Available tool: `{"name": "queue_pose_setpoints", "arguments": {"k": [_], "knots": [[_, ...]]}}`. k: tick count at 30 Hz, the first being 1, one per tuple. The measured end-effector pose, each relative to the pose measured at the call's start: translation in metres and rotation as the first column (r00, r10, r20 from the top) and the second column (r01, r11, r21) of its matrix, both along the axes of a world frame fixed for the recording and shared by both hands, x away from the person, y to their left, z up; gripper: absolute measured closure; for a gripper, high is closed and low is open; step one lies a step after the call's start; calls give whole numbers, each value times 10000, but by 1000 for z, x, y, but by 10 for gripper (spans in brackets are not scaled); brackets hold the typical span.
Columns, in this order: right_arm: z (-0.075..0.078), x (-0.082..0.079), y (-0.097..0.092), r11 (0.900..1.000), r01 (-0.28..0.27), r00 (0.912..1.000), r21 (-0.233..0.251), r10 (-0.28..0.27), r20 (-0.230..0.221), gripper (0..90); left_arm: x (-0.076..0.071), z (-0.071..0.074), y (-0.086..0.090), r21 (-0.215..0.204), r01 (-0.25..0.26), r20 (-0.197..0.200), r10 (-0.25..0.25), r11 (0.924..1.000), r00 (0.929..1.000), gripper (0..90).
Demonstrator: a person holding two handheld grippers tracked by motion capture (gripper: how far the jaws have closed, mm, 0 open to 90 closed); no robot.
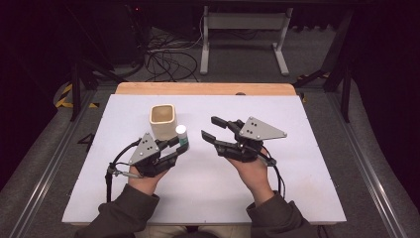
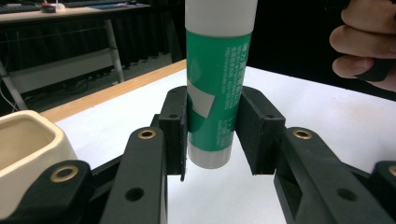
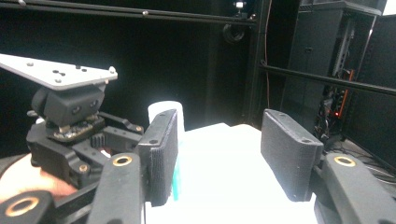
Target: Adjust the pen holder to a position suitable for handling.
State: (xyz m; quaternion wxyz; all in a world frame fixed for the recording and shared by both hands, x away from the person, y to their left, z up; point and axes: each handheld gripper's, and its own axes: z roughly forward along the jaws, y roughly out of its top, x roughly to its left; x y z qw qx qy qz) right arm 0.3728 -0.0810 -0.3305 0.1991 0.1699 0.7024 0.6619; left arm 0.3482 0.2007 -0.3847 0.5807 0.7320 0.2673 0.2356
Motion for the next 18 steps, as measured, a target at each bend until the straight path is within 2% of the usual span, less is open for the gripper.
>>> {"name": "queue_pose_setpoints", "arguments": {"k": [8, 11, 18], "knots": [[-2, -1, -10, 9996, 233, 9997, -186, -235, -86, 426, 3, 6, 4, -69, -146, 141, 147, 9999, 9998, 655], [-3, 0, -15, 9994, 322, 9992, -144, -325, -222, 405, 4, 10, 7, -132, -210, 239, 213, 9997, 9995, 655], [-1, -1, -28, 9982, 606, 9979, 49, -604, -228, 383, 7, 19, 10, -284, -323, 410, 334, 9991, 9986, 655]]}}
